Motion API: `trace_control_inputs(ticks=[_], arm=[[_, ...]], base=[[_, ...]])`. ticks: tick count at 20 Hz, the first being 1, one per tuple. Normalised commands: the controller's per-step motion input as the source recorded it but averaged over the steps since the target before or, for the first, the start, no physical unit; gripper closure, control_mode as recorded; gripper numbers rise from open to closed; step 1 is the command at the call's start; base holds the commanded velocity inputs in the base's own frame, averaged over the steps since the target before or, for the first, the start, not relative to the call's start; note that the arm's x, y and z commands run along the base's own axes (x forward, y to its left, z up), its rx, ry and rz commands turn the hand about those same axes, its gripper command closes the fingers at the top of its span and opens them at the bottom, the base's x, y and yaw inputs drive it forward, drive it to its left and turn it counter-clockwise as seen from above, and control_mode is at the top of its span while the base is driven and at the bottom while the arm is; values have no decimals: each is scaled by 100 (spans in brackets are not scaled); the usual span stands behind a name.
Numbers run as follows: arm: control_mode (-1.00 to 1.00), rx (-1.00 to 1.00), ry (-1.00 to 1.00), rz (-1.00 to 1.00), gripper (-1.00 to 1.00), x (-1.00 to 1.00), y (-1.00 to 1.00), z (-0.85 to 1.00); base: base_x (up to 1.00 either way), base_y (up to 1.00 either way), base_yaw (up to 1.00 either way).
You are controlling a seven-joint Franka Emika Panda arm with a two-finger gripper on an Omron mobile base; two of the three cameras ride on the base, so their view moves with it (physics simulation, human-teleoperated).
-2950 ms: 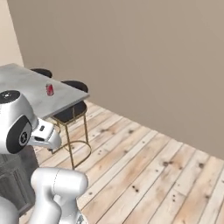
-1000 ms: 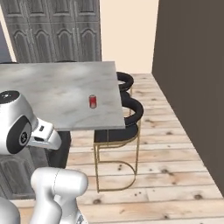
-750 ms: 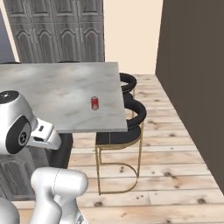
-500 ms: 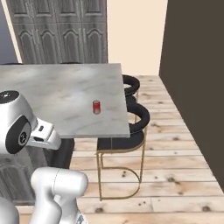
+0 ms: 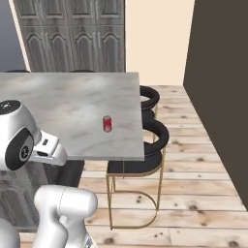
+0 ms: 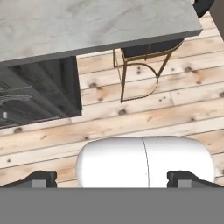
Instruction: Four empty soda cans are scattered around the kitchen. Gather all the cans and cluster them next to the stove for recycling.
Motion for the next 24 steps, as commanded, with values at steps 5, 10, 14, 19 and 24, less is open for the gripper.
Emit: trace_control_inputs(ticks=[5,10,14,19,24], arm=[[100,0,0,0,-100,0,0,0],[100,0,0,0,-100,0,0,0],[100,0,0,0,-100,0,0,0],[100,0,0,0,-100,0,0,0],[-100,0,-1,6,-100,16,-26,-2]], base=[[34,-46,11],[52,-30,11],[52,-17,10],[26,-35,10],[2,-9,2]])
